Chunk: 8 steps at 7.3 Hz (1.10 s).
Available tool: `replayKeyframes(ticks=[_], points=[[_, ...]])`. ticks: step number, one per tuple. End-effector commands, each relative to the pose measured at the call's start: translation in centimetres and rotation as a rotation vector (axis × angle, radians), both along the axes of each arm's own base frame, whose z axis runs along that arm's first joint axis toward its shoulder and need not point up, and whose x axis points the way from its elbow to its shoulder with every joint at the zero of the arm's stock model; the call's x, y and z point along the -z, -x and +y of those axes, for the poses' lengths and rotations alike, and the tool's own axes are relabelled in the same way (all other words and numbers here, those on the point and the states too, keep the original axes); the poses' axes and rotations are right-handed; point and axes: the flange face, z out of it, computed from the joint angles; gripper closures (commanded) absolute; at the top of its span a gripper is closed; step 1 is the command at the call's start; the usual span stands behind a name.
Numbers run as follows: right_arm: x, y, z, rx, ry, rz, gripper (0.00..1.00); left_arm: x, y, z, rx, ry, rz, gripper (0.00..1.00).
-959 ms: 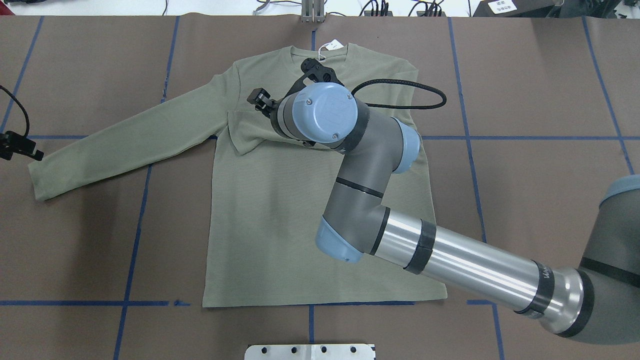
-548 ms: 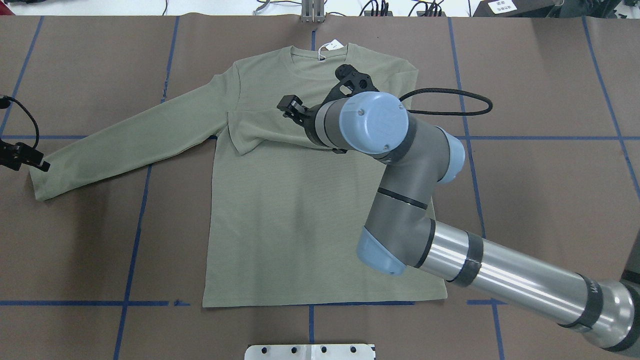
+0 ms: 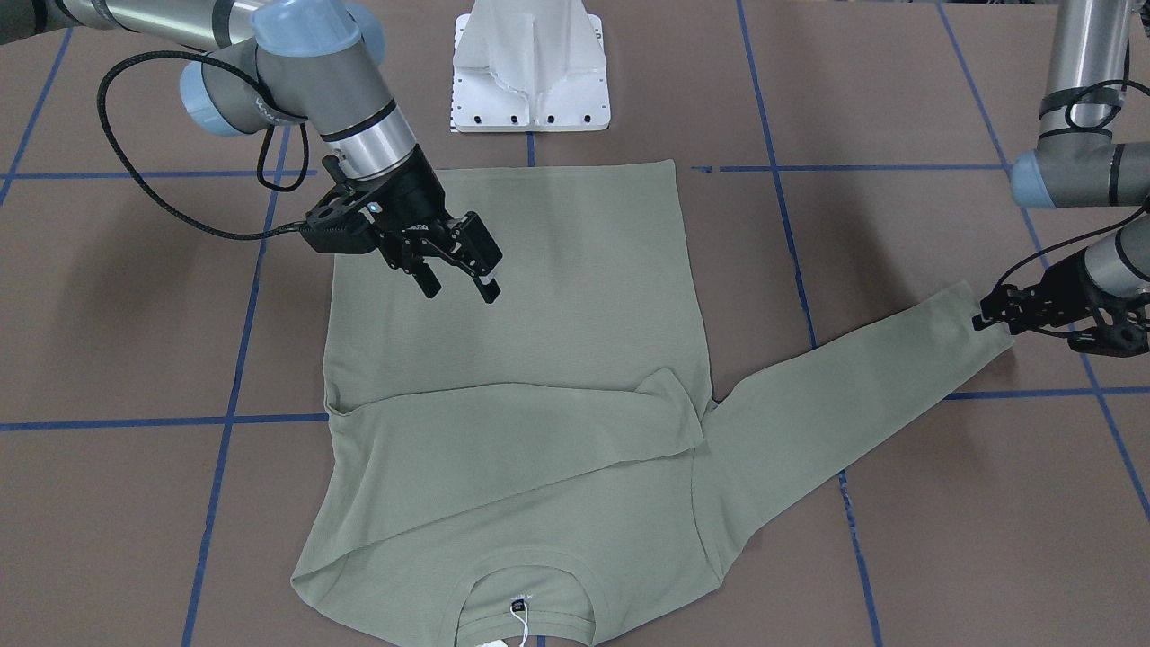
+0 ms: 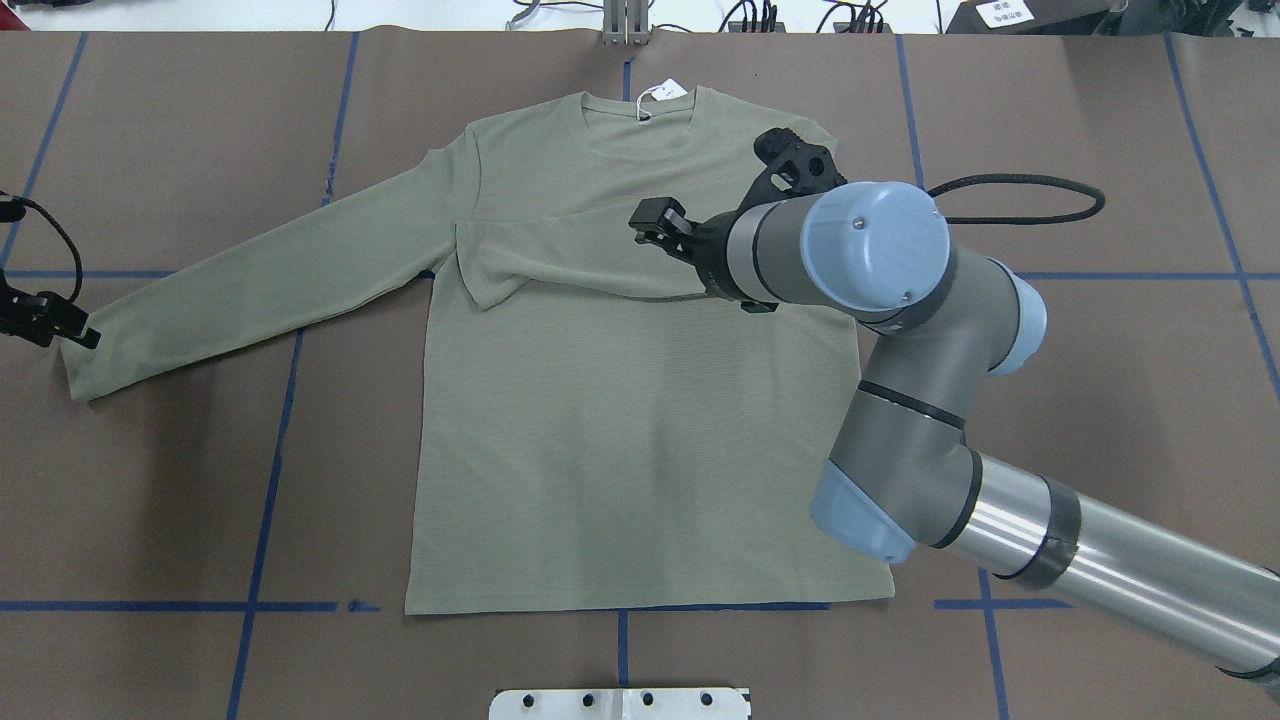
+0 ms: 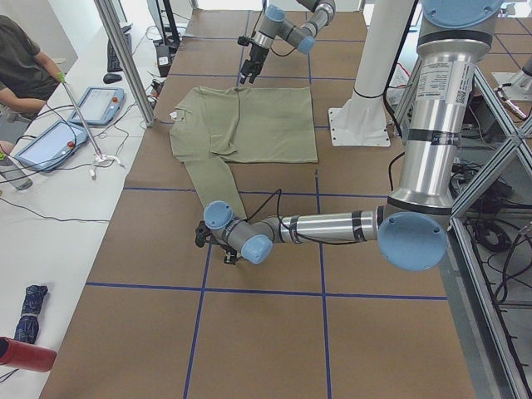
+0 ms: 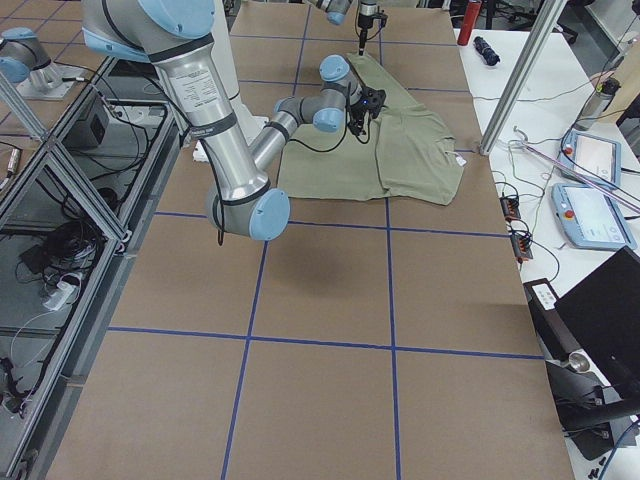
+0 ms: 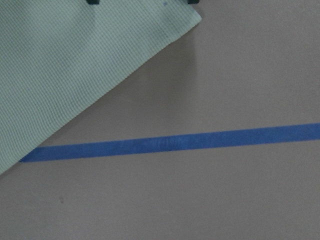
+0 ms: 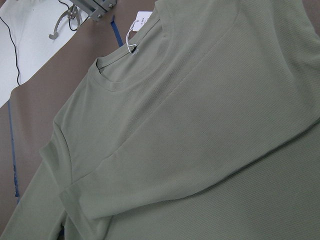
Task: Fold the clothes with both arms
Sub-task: 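Lay the sleeve on the shirt and open the right gripper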
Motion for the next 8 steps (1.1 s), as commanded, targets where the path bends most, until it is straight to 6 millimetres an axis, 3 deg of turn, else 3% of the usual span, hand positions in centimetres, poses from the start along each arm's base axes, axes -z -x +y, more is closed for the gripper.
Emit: replayKeyframes(ticks=[1, 4, 6, 8], points=[[-0.18, -0.33, -0.09, -0.002, 0.000, 0.001, 0.00, -0.33, 0.09, 0.08, 0.001, 0.005, -0.004, 0.43], [-0.12, -0.44, -0.13, -0.003, 0.000, 0.000, 0.00, -1.02, 0.04, 0.17, -0.002, 0.015, -0.009, 0.43], [0.04, -0.47, -0.11, -0.003, -0.002, -0.002, 0.00, -0.84, 0.03, 0.14, -0.002, 0.005, -0.005, 0.53], [-0.15, -0.49, -0.10, -0.003, 0.000, 0.000, 0.00, -0.11, -0.10, -0.12, 0.004, -0.015, 0.010, 1.00]])
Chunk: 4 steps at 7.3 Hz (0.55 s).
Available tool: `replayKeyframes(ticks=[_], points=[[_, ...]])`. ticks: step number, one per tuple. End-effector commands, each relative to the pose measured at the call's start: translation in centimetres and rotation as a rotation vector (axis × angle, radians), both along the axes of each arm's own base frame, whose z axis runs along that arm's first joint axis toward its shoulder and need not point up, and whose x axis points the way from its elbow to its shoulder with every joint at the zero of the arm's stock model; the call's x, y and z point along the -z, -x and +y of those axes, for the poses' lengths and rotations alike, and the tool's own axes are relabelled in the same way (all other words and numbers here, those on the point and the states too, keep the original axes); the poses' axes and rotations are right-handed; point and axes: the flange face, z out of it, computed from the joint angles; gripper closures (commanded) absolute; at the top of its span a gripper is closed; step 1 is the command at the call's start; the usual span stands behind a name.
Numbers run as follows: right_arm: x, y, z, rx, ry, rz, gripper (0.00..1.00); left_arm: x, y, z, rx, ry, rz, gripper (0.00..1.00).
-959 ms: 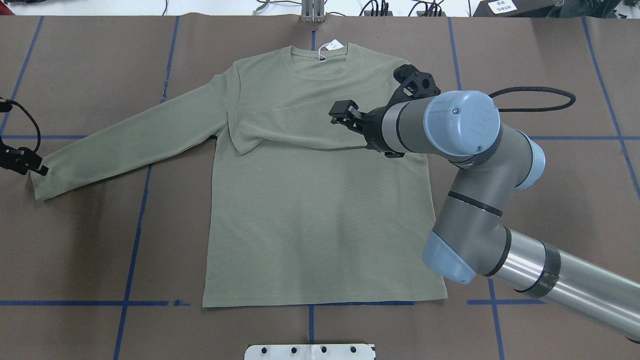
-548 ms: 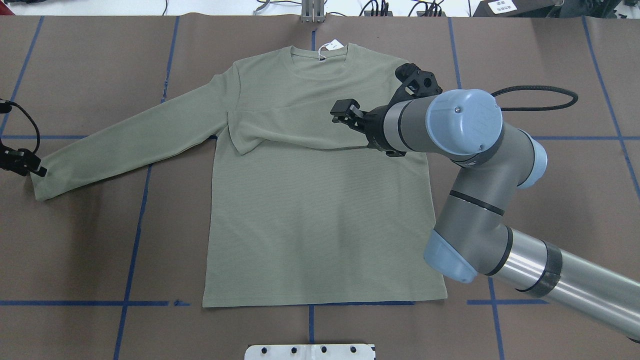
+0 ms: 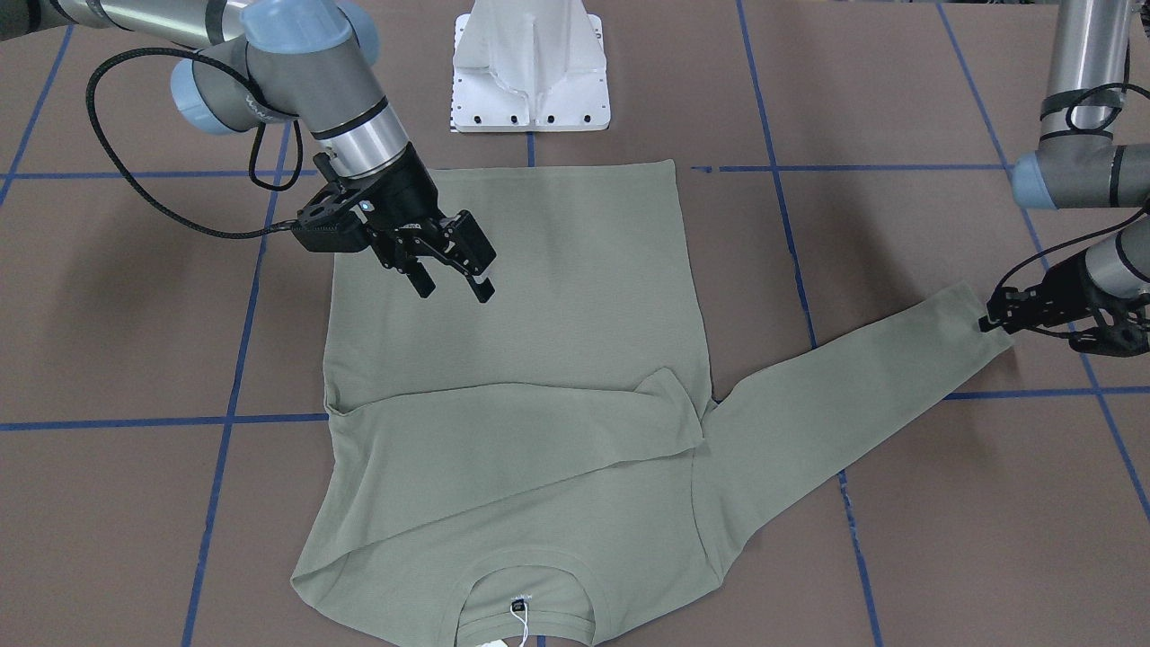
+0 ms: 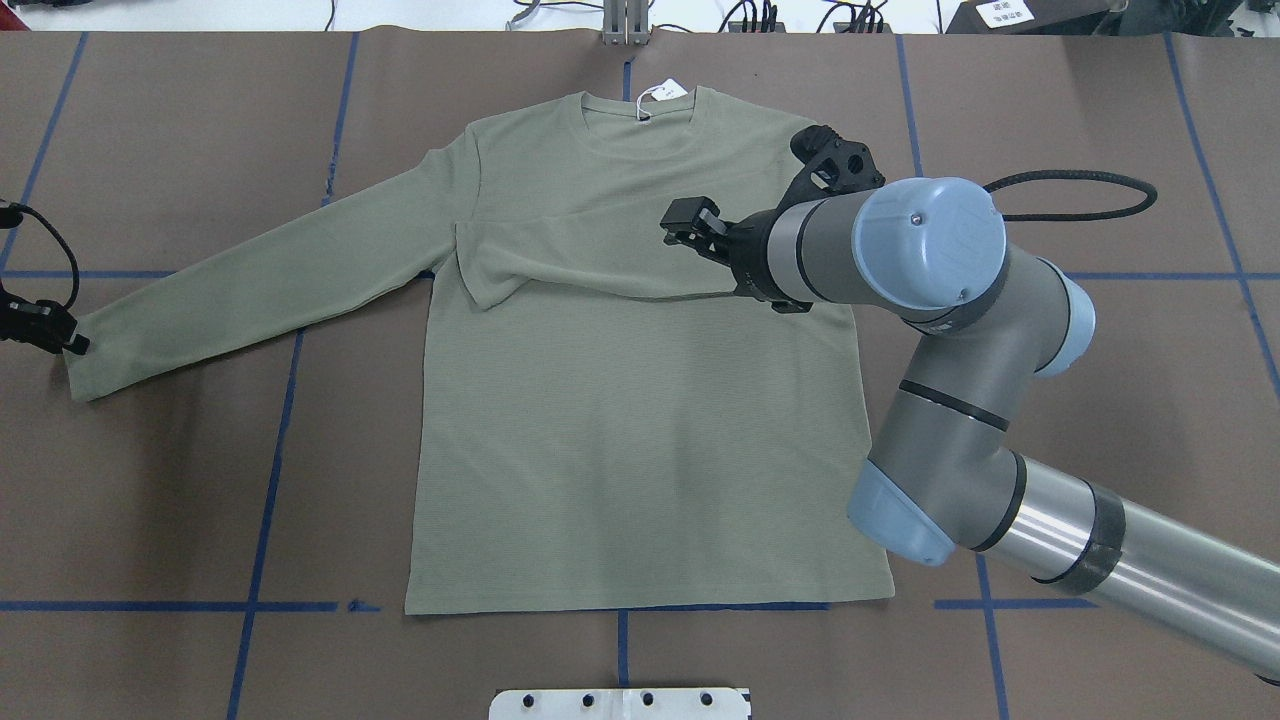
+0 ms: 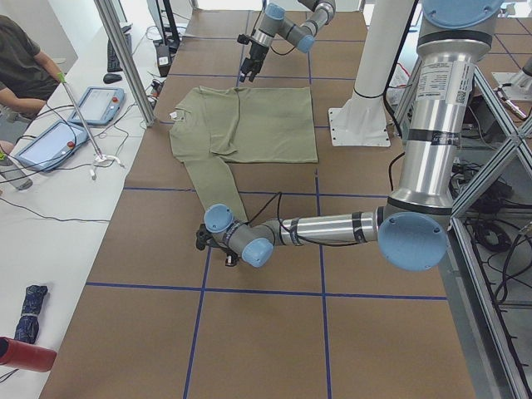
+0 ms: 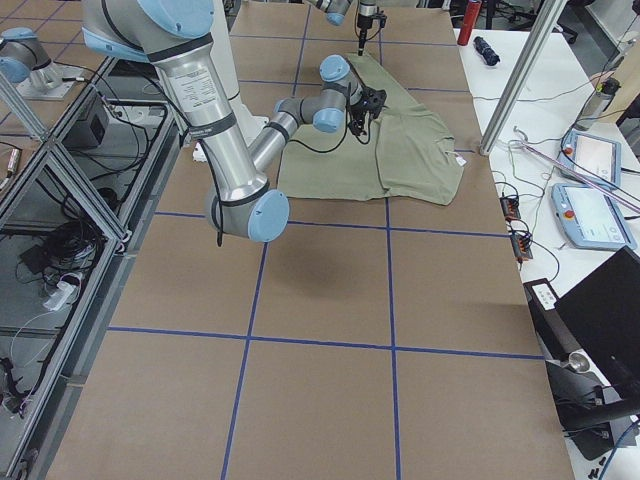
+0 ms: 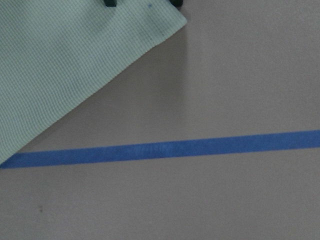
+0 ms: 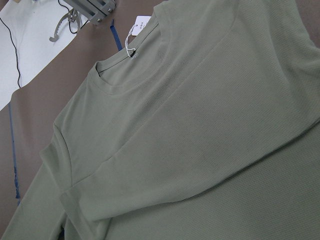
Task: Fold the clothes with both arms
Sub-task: 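Lay the sleeve on the shirt and open the right gripper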
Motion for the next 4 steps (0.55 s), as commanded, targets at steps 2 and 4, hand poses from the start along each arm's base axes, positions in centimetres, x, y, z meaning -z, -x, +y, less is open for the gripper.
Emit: replayKeyframes(ticks=[2, 4], points=[[-1.0, 0.1, 0.0, 0.001, 0.008, 0.014, 0.00, 3.2, -0.2, -0.5, 0.000, -0.046, 0.037, 1.00], [-2.5, -2.2, -0.4, 0.003, 0.019, 0.024, 0.00, 11.2, -0.4, 0.6, -0.009, -0.031, 0.190, 1.00]])
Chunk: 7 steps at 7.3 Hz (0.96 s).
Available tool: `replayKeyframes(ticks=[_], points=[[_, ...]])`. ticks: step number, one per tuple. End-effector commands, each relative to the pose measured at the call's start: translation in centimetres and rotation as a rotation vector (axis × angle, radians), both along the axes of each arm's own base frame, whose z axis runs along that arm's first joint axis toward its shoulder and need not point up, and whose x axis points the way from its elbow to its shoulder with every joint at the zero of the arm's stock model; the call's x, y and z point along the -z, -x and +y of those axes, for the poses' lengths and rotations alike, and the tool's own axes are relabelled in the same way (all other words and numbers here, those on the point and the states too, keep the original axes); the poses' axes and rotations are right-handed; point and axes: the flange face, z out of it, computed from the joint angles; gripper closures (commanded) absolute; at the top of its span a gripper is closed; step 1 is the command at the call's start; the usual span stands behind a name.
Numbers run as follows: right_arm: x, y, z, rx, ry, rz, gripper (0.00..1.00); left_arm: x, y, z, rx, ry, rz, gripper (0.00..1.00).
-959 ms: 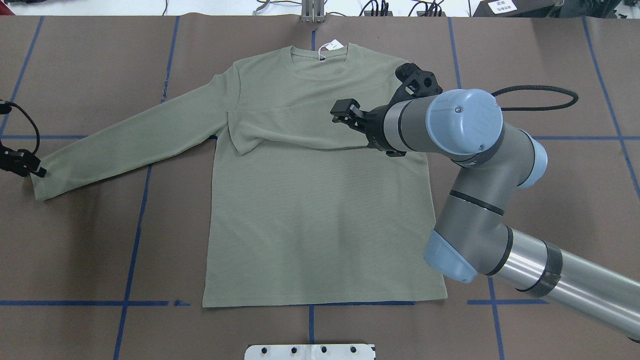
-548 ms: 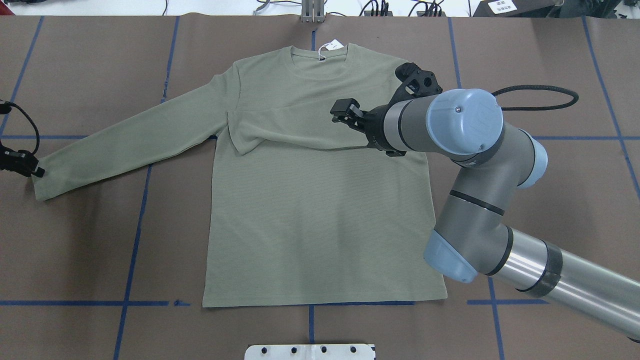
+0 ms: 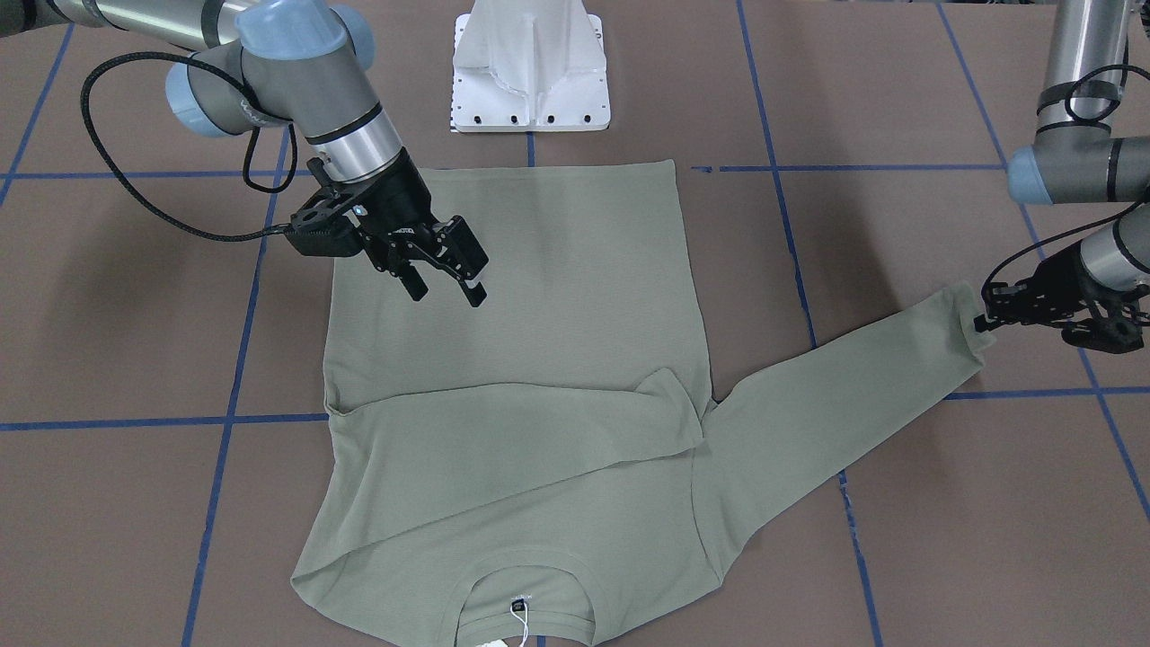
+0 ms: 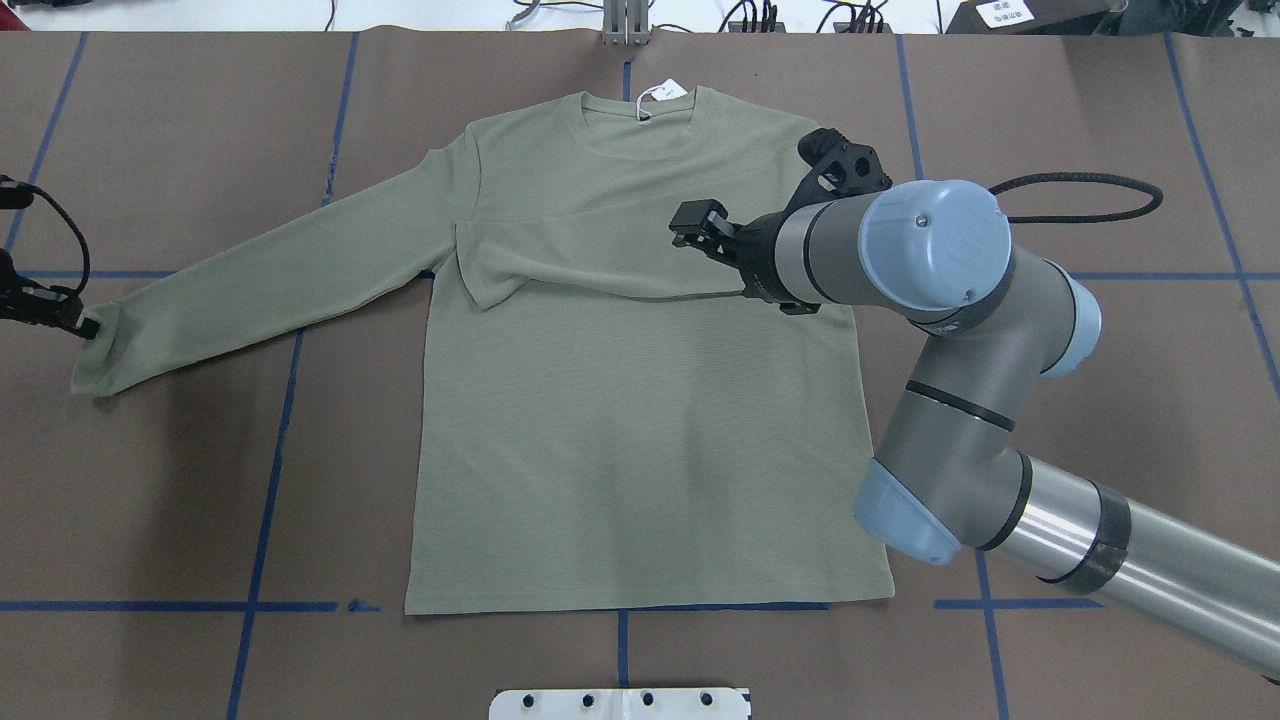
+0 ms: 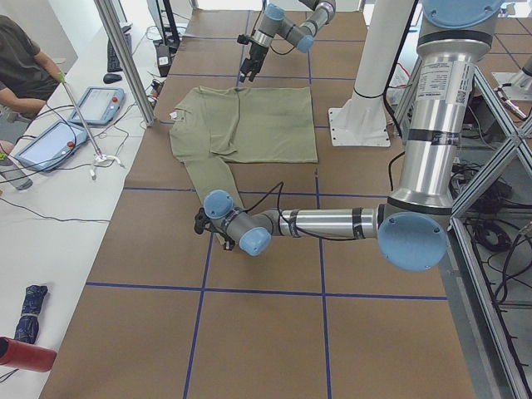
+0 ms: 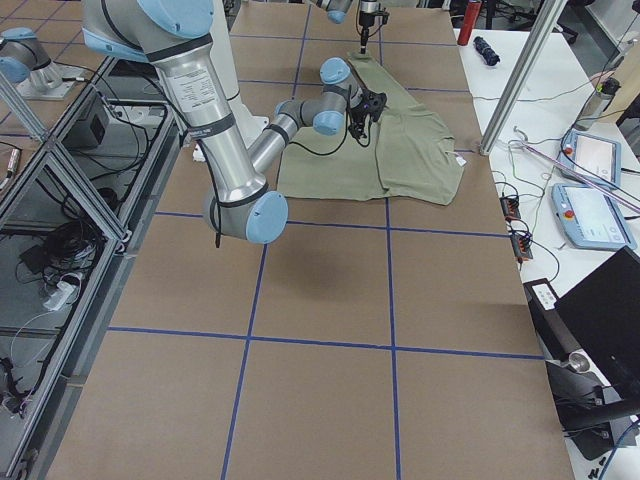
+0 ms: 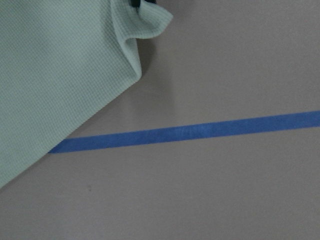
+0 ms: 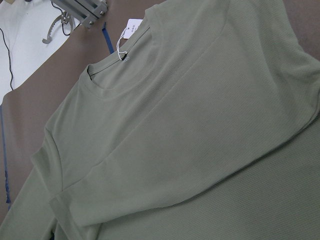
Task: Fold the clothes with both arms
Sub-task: 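Lay the sleeve on the shirt and open the right gripper, then grasp the other sleeve with the left gripper while the right gripper withdraws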
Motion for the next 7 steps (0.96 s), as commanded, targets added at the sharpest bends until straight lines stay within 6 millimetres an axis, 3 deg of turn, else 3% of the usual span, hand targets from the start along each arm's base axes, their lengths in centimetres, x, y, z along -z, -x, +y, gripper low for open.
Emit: replayKeyframes(ticks=[1, 2, 3, 5, 6, 7], points=[[-4.0, -5.6, 0.4, 0.049, -0.010, 0.039, 0.00, 10.7, -0.1, 1.2, 0.046, 0.037, 0.145, 1.00], [-7.7, -10.1, 1.1, 0.092, -0.023, 0.089, 0.00, 16.3, -1.6, 1.9, 0.096, 0.117, 0.200, 1.00], [-11.6, -13.8, 1.7, 0.139, -0.026, 0.142, 0.00, 22.2, -5.5, 3.2, 0.077, 0.160, 0.255, 1.00], [-17.0, -21.2, 2.7, 0.196, -0.042, 0.219, 0.00, 38.7, -20.8, 3.3, 0.132, 0.299, 0.362, 1.00], [-18.1, -23.6, 3.1, 0.209, -0.043, 0.228, 0.00, 45.4, -26.7, 0.7, 0.234, 0.331, 0.404, 1.00], [-19.0, -24.7, 3.2, 0.205, -0.031, 0.230, 0.00, 51.2, -31.3, -1.2, 0.290, 0.319, 0.432, 1.00]])
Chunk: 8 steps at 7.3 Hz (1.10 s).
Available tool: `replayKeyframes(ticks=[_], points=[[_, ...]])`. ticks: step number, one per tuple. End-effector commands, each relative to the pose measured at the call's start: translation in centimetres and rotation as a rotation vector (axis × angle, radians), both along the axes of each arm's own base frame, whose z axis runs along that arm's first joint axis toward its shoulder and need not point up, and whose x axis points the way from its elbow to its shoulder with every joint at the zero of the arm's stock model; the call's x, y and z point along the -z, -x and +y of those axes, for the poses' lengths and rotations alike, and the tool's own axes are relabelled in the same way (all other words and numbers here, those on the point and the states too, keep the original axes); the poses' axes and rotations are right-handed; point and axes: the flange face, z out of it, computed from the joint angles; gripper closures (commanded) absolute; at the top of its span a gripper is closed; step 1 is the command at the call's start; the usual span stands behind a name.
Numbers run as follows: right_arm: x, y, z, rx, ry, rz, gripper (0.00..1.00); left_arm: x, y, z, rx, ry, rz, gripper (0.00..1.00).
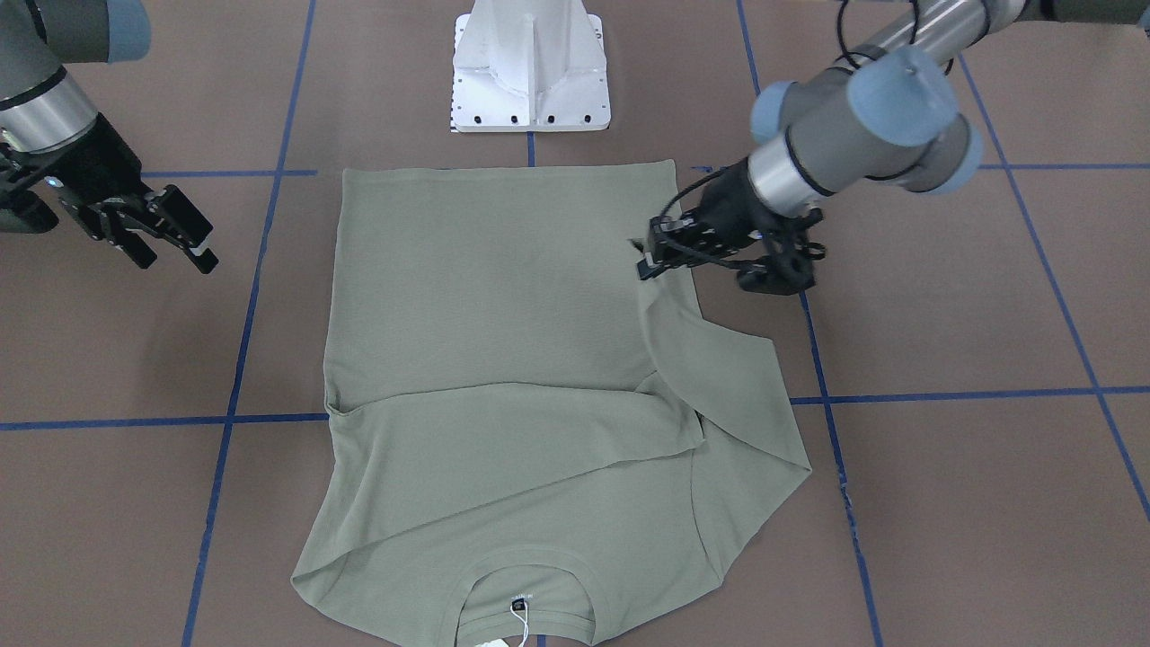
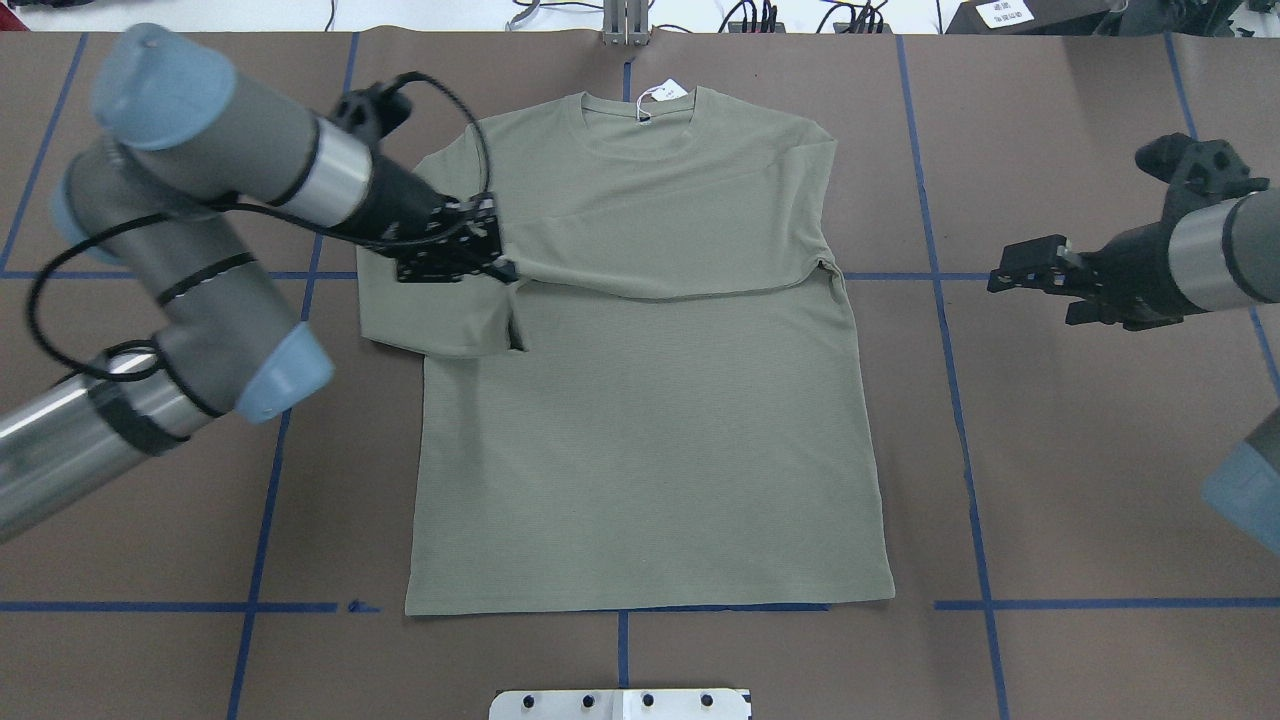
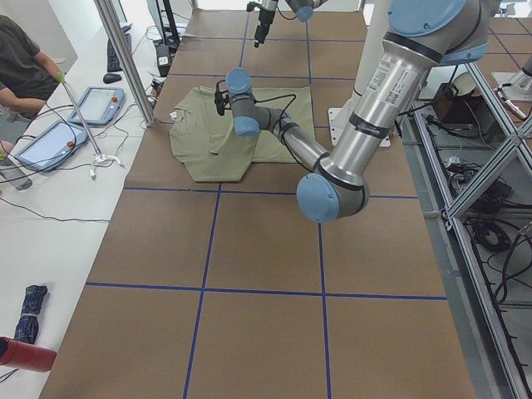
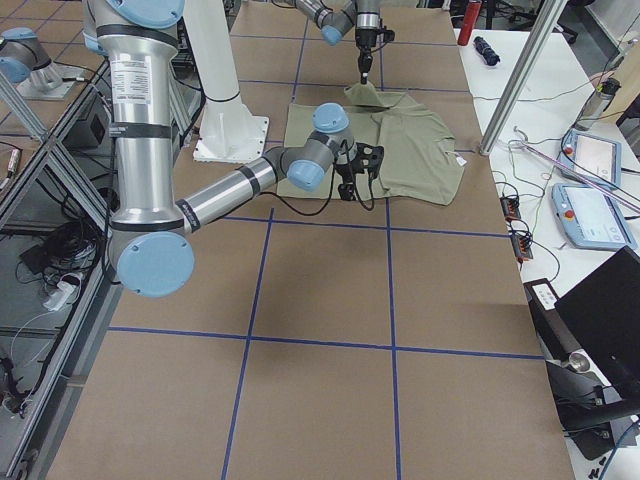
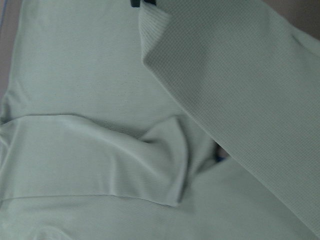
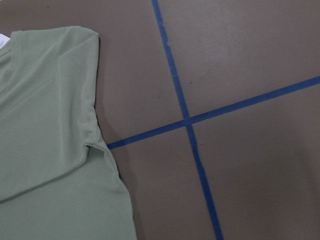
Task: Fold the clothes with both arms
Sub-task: 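Grasp the other sleeve with the left gripper while the right gripper withdraws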
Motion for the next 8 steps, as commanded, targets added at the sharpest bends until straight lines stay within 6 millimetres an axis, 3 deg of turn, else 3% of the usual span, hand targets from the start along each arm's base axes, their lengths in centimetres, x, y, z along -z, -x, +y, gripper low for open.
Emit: replayKeyframes(ticks=[1, 2, 4, 5, 6, 7, 8], points=[[-2.6, -3.3, 1.0, -0.006, 0.000, 0.004, 0.00, 14.0, -12.1, -3.2, 0.169, 0.056, 0.049, 1.00], [-3.3, -3.8, 1.3, -0.010, -0.005, 0.000, 0.00, 15.8, -16.3, -4.4, 0.246, 0.078, 0.072, 1.00], [-3.3, -3.9, 1.4, -0.020, -0.008, 0.004, 0.00, 13.6, -22.4, -2.6, 0.348, 0.048, 0.091, 1.00], [-3.3, -4.0, 1.4, -0.023, -0.008, 0.005, 0.00, 13.8, -24.0, -3.2, 0.360, 0.048, 0.090, 0.97], [-3.4, -4.0, 1.4, -0.022, -0.006, 0.005, 0.00, 13.1, -25.0, -3.7, 0.372, 0.046, 0.094, 0.61], [-3.2, -3.8, 1.4, -0.019, -0.009, 0.000, 0.00, 13.4, -25.3, -3.1, 0.364, 0.045, 0.106, 0.33], [-3.0, -3.3, 1.5, -0.014, -0.001, -0.006, 0.00, 14.7, -24.0, -2.2, 0.352, 0.024, 0.153, 0.24]])
